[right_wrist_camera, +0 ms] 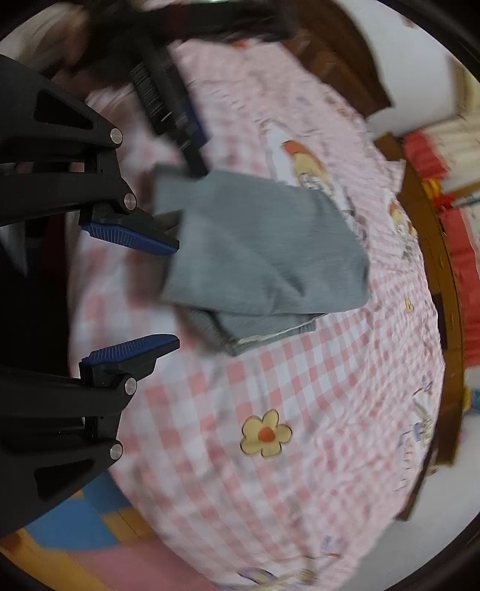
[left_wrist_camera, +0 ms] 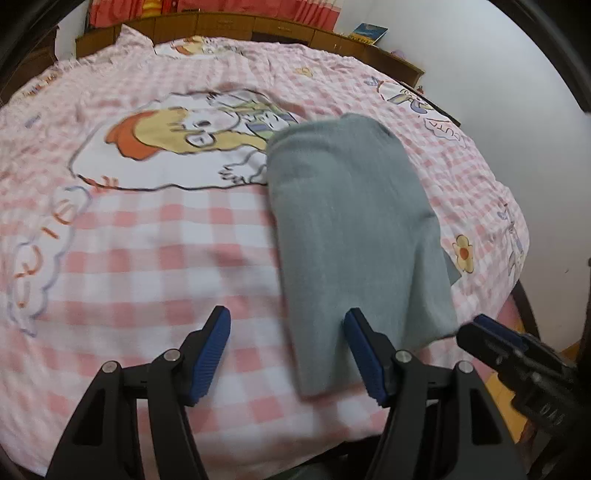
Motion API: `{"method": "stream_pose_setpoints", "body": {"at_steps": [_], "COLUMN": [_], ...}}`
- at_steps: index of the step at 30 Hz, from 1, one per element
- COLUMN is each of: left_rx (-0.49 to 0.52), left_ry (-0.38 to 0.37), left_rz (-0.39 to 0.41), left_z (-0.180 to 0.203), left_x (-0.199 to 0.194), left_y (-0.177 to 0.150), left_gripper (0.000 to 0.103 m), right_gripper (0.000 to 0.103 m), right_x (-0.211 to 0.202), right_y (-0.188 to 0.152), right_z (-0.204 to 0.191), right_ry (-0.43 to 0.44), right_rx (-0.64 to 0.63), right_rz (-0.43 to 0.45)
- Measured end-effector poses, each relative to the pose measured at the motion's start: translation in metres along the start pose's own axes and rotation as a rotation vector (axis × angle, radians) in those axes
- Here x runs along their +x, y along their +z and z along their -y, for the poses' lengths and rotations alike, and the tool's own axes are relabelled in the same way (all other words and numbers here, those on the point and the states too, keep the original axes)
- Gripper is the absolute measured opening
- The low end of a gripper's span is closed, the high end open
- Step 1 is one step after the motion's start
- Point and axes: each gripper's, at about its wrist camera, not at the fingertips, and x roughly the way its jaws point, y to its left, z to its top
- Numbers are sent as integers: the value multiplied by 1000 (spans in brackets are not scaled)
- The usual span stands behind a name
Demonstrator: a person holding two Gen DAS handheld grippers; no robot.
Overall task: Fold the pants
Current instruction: 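Open the left gripper and press the folded stack flat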
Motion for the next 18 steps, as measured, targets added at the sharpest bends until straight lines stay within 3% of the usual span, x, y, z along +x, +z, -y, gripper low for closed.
{"method": "stream_pose_setpoints", "body": {"at_steps": [7, 12, 15, 18], "left_rx": [-15, 2, 51, 43], "left_ry": [0, 8, 60, 40], "left_rz": [11, 2, -36, -34], "left_z": [-4, -2, 5, 8], "left_x": [-9, -3, 9, 11], "left_y": [3, 1, -4, -7], "left_gripper": [68, 68, 68, 69], "right_gripper": [46, 46, 46, 45], "right_x": [28, 24, 13, 2], "right_y": [1, 8, 11, 12], "right_z": [-15, -22, -15, 9], "right_ry": [-85, -157, -210, -180], "right_rx": [-84, -102, -77, -1], "right_rz": [-26, 89, 168, 221]}}
